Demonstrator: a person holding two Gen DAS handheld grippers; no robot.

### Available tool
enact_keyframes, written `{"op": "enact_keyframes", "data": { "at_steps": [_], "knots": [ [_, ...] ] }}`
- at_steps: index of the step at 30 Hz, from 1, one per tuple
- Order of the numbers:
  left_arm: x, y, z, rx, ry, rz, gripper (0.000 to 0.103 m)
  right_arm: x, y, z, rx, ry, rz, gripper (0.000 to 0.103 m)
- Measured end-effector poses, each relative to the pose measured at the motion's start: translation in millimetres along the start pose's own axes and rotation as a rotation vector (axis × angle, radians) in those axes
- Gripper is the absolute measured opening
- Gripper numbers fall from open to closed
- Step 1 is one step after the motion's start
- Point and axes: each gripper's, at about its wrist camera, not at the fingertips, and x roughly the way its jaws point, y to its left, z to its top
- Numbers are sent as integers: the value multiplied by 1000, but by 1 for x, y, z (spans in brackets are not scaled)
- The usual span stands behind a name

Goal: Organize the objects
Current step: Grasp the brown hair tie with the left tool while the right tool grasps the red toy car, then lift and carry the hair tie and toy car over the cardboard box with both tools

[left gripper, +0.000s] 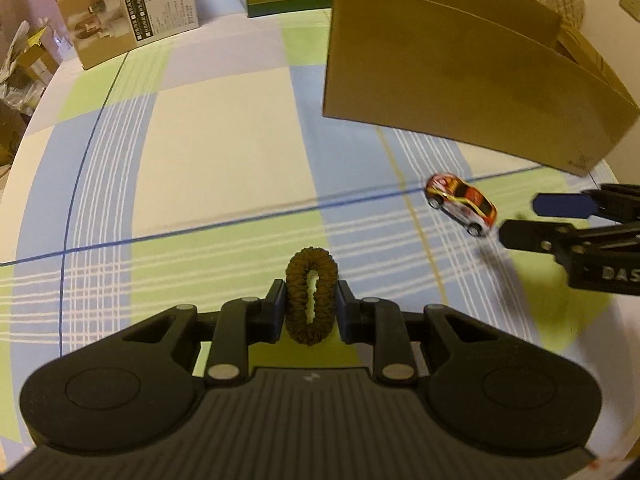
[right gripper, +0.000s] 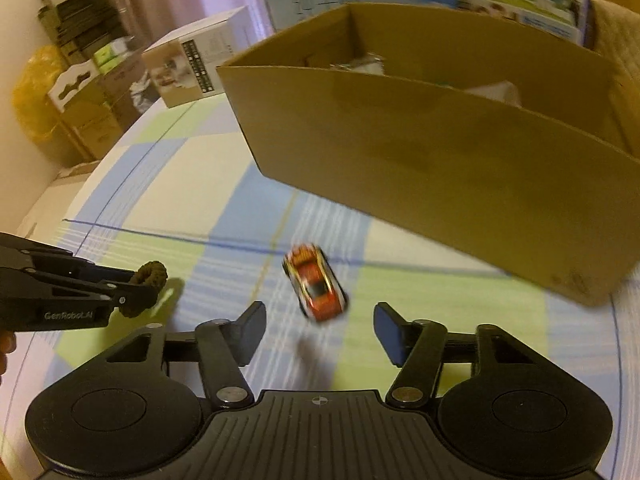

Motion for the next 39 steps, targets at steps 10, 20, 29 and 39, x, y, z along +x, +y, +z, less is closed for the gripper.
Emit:
{"op": "enact_keyframes", "data": {
  "at_steps": [10, 20, 29, 39],
  "knots": [
    [11, 4, 8, -32, 15, 7, 22, 44, 3, 15, -102, 60, -14, 42],
    [14, -2, 10, -21, 16, 3, 22, 46, 10, 11, -181, 52, -24, 28],
    [8, -8, 9, -6, 9, -5, 22, 29, 12, 0, -139, 50, -35, 25],
    [-9, -18, 9, 15, -19, -27, 22, -15, 11, -9, -62, -13, -33, 25]
  ]
}}
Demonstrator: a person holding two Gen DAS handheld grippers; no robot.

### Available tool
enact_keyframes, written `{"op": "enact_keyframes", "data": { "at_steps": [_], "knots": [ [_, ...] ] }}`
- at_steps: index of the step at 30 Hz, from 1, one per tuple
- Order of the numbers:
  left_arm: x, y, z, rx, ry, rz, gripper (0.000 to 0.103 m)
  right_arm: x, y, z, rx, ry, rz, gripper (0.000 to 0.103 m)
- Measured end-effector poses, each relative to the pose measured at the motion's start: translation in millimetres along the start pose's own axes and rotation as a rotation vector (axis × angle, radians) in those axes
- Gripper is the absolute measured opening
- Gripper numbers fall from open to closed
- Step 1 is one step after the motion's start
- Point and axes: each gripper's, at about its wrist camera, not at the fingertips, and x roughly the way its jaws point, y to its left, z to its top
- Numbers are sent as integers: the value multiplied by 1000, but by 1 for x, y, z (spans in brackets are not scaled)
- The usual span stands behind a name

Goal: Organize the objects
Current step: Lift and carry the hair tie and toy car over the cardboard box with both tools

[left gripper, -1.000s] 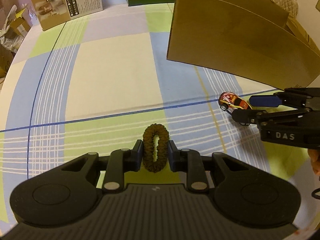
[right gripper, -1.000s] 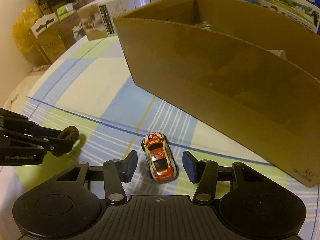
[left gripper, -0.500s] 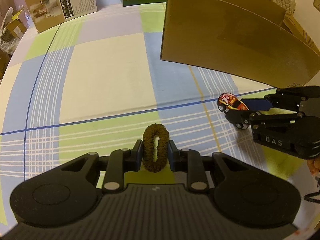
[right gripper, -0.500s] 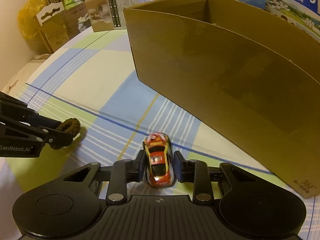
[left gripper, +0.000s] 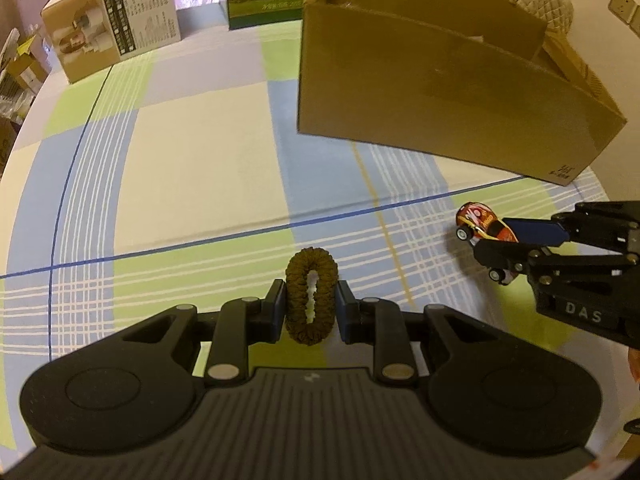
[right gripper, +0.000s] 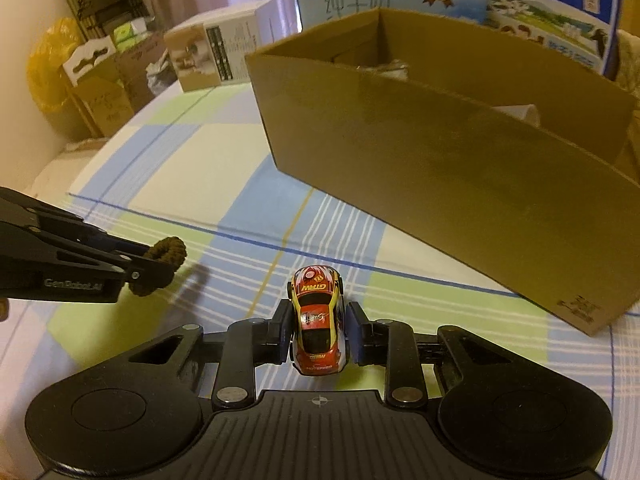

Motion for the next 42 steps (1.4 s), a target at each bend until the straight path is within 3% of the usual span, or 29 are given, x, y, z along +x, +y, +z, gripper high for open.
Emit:
{"op": "enact_keyframes", "data": {
  "at_steps": [21, 32, 42],
  "knots": [
    [-59, -43, 18, 80, -113, -74, 22, -94, -11, -5, 118, -118, -41, 25],
    [-77, -65, 42, 121, -191, -95, 22, -128, -27, 18, 114, -215, -80, 25],
    [-88, -83, 84, 150, -262, -101, 22, -143, -51, 49, 107, -287, -104, 25]
  ]
}}
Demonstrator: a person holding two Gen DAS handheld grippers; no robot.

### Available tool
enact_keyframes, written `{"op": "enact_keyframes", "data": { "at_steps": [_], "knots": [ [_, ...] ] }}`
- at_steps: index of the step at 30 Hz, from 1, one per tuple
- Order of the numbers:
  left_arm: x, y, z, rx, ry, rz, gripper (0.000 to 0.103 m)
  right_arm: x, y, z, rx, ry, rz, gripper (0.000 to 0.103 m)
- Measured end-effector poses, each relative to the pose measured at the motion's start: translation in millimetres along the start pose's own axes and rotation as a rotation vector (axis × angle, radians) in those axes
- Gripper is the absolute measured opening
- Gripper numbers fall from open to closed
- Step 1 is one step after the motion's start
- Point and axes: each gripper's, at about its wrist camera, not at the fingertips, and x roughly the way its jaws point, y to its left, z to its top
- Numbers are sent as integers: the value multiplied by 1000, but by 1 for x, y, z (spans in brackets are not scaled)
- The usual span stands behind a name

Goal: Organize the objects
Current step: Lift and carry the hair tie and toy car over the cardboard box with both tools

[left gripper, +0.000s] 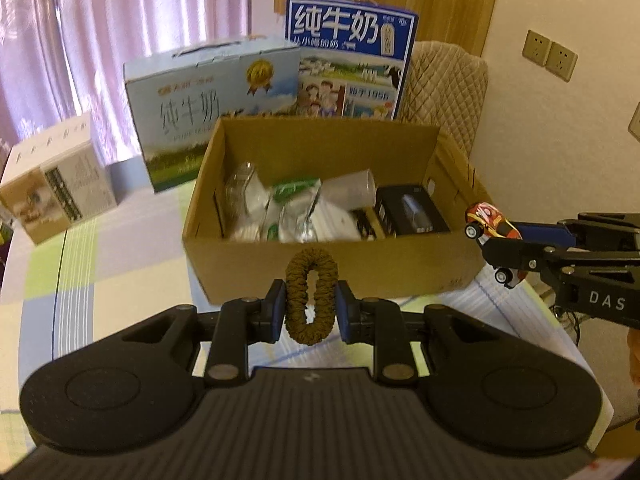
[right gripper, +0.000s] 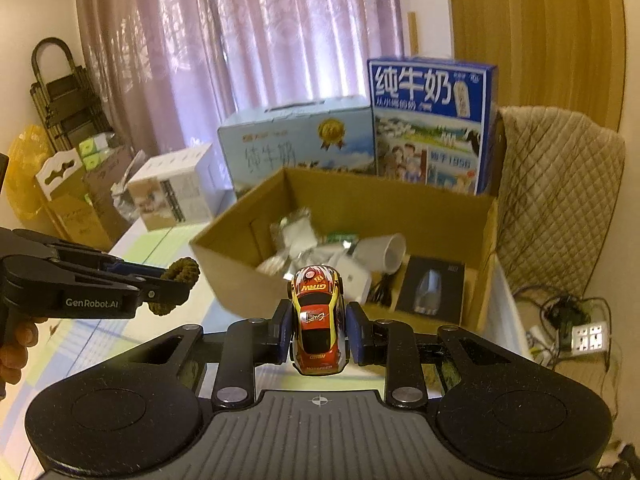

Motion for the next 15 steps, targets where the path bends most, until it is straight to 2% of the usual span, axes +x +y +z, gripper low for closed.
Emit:
{"op": "enact_keyframes", "data": {
  "at_steps": [8, 15],
  "knots": [
    [18, -5, 34, 18, -28, 6, 22, 13, -21, 27, 10, -28, -18, 25],
    [44, -6, 59, 37, -24, 19, 22, 37, -41, 43, 26, -13, -33, 25]
  ]
}}
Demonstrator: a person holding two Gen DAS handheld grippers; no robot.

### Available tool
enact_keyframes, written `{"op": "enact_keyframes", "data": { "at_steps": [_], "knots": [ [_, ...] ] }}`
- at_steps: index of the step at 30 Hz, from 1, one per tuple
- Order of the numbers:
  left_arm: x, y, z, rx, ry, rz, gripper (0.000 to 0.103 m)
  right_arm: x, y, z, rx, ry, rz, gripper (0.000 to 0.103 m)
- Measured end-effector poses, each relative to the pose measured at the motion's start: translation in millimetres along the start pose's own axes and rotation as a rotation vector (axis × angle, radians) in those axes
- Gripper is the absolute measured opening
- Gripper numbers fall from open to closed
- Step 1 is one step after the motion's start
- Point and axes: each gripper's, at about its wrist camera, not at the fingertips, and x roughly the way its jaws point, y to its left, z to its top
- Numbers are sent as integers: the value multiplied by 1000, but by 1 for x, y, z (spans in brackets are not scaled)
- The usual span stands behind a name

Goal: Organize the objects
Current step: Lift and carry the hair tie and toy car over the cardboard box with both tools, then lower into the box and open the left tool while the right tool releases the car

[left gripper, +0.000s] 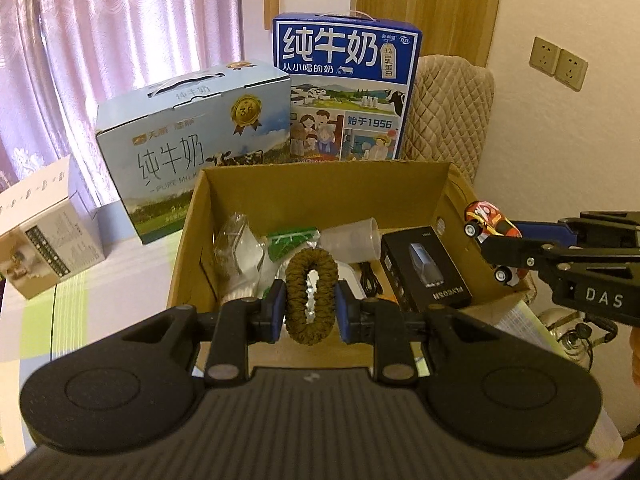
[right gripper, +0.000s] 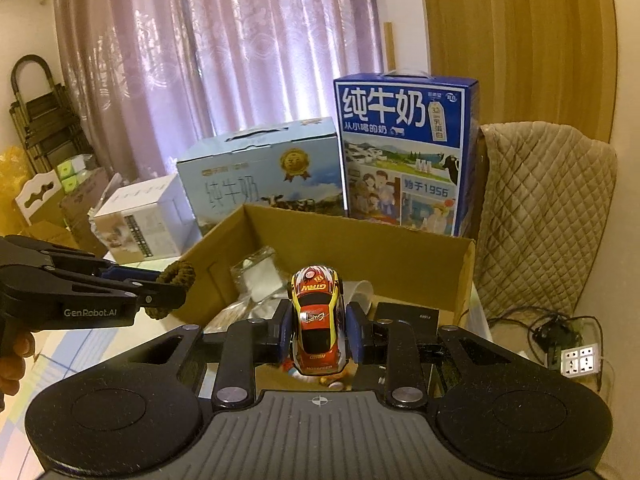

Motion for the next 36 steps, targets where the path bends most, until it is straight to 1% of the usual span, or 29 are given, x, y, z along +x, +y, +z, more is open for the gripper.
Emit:
{"op": "enact_keyframes", "data": {
  "at_steps": [7, 22, 28, 36],
  "knots": [
    [26, 2, 10, 14, 27, 17, 22, 26, -12, 4, 14, 33, -4, 25],
    [64, 11, 9, 10, 87, 28, 22, 69, -28, -3, 64, 98, -10, 25],
    [72, 11, 9, 10, 99, 26, 22, 80, -32, -4, 79, 107, -10, 25],
    [82, 13, 12, 10, 111, 32, 23, 89, -35, -2, 87, 89, -5, 25]
  ]
}}
